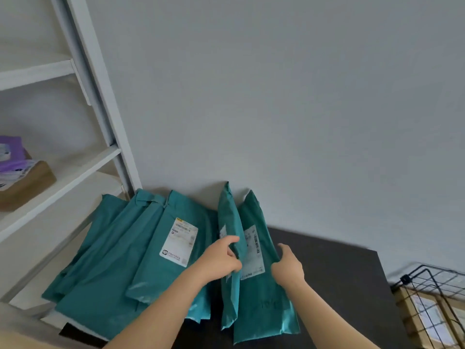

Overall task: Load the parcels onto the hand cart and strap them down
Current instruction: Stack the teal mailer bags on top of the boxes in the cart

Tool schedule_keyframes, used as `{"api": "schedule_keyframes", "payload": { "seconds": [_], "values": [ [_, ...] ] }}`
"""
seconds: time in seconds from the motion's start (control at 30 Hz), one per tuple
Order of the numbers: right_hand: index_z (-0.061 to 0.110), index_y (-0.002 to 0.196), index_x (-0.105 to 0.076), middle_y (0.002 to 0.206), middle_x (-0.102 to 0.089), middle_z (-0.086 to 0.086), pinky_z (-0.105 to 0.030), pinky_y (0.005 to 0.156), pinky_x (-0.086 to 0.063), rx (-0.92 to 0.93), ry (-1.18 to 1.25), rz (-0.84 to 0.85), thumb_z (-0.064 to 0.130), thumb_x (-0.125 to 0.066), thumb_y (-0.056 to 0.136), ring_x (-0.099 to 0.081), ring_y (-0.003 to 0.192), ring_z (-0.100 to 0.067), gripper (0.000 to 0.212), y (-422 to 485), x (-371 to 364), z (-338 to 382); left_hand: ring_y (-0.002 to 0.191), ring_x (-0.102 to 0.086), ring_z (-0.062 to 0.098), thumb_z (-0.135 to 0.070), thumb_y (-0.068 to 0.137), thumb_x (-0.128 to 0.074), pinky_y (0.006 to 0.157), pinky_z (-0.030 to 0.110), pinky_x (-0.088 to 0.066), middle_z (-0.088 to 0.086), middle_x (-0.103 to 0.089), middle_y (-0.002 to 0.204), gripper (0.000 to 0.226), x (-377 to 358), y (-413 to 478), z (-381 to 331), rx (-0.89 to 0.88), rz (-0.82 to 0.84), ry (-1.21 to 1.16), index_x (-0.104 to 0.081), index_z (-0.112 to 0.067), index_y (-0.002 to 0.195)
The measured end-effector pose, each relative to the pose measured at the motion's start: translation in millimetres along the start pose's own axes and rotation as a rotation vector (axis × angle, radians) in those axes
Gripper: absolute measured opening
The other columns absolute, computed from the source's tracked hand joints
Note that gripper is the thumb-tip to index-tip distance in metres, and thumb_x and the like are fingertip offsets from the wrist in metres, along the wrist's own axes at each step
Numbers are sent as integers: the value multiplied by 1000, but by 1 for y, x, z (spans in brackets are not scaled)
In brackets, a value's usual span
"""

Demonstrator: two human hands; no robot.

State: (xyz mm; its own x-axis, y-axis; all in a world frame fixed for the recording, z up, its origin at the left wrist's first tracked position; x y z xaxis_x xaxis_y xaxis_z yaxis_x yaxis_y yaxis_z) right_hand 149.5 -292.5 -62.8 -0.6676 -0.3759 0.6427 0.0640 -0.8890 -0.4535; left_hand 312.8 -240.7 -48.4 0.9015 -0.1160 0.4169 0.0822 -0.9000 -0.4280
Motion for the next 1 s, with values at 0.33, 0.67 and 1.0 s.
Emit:
{"api": "schedule_keyframes", "payload": {
  "seconds": [0.33, 0.67, 1.0],
  "values": [
    [15, 139, -43, 130, -55, -2, -26, 85, -48, -123, -73, 49, 9, -49, 88, -61, 104, -20, 52, 19, 30, -85, 110, -51, 16, -13, 86, -55, 83, 24, -40, 5, -44, 134, 48, -43, 44, 25, 75, -152, 55, -46, -17, 133],
    [17, 129, -45, 98, -58, 1, -37, 73, -60, -259, 248, 214, 7, -47, 89, -69, 65, -28, 41, 71, -6, -104, 112, -50, 30, -23, 77, -66, 96, 36, -45, 15, -42, 129, 60, -50, 74, 62, 361, -237, 97, -40, -11, 130],
    [18, 82, -66, 96, -73, -8, -41, 79, -59, -220, 298, 315, 19, -73, 76, -70, 87, -24, 9, 83, -6, -106, 135, -24, 33, -52, 69, -75, 108, 41, -31, 15, -19, 146, 111, -59, 85, 50, 338, -247, 332, -9, -12, 149]
  ]
}}
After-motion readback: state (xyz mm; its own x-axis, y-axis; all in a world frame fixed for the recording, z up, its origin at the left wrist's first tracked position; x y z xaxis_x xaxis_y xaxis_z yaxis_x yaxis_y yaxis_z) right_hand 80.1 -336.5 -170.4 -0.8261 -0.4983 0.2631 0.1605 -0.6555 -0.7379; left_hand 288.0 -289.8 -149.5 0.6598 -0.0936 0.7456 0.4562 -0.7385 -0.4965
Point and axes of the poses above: each hand's wrist, its own y-axis towards the middle knuckle, its own x-axis out of the back of the hand, z = x × y, the point moved 10 cm from there along y, towards the middle knuckle
